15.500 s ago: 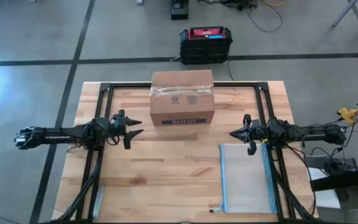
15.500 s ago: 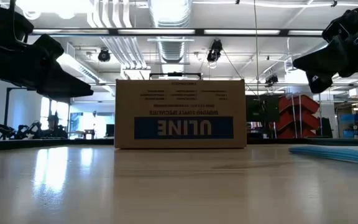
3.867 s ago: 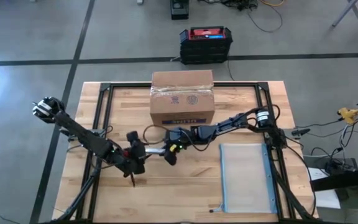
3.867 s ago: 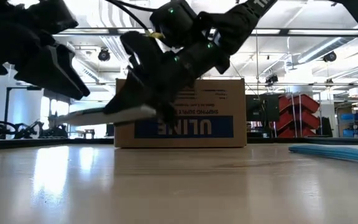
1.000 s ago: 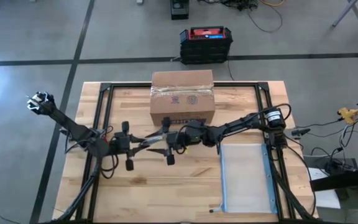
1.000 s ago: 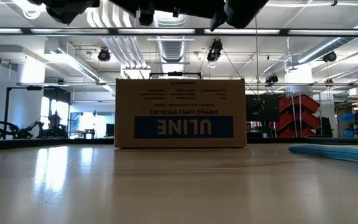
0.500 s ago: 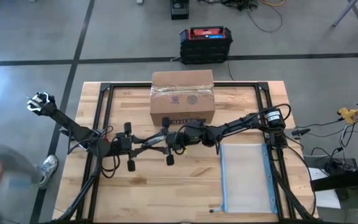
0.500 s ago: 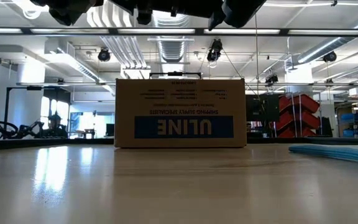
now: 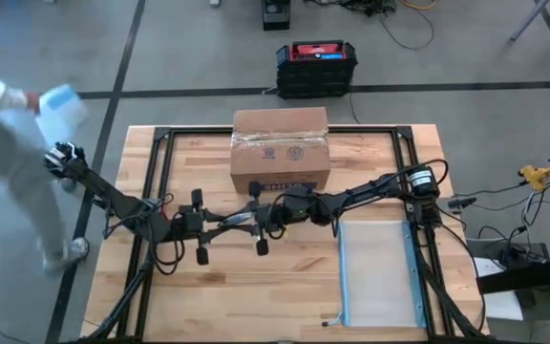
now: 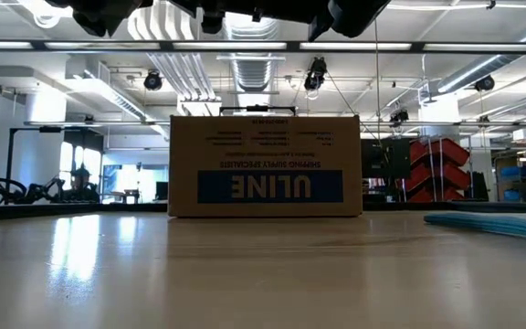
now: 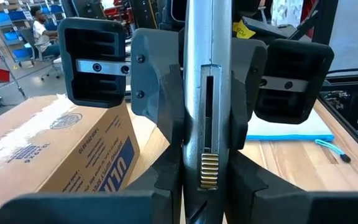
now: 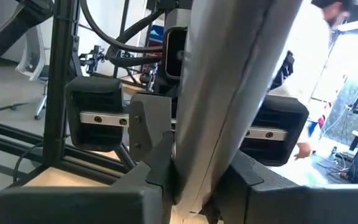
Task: Unpack boxes
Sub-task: Open the cardboard box using a gray knife
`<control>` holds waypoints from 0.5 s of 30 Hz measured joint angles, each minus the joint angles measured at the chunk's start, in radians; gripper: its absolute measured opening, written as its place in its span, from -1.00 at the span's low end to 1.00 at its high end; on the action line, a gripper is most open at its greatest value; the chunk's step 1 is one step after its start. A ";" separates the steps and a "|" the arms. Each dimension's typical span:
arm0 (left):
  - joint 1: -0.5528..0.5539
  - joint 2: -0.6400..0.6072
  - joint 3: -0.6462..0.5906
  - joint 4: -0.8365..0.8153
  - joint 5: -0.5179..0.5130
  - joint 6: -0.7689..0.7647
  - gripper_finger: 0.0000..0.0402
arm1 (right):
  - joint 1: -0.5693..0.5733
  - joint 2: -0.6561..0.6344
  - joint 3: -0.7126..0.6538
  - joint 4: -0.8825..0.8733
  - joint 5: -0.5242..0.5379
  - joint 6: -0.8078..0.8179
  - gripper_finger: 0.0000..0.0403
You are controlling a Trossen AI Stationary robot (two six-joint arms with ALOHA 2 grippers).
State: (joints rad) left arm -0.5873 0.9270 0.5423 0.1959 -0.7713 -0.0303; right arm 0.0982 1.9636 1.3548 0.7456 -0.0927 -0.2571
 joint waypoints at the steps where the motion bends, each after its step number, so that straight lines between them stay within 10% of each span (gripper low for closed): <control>1: 0.000 0.001 0.000 0.002 -0.002 -0.005 -0.62 | 0.000 0.000 0.000 0.000 0.002 0.000 -0.71; 8: 0.000 -0.021 0.000 0.008 -0.078 0.002 -0.08 | -0.003 -0.035 0.000 -0.049 0.026 0.009 -0.71; 15: -0.001 -0.069 0.002 -0.022 -0.113 0.021 0.01 | -0.002 -0.155 -0.001 -0.343 0.141 -0.037 -0.71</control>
State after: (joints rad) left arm -0.5881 0.8579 0.5440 0.1738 -0.8842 -0.0094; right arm 0.0964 1.8087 1.3535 0.4024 0.0486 -0.2940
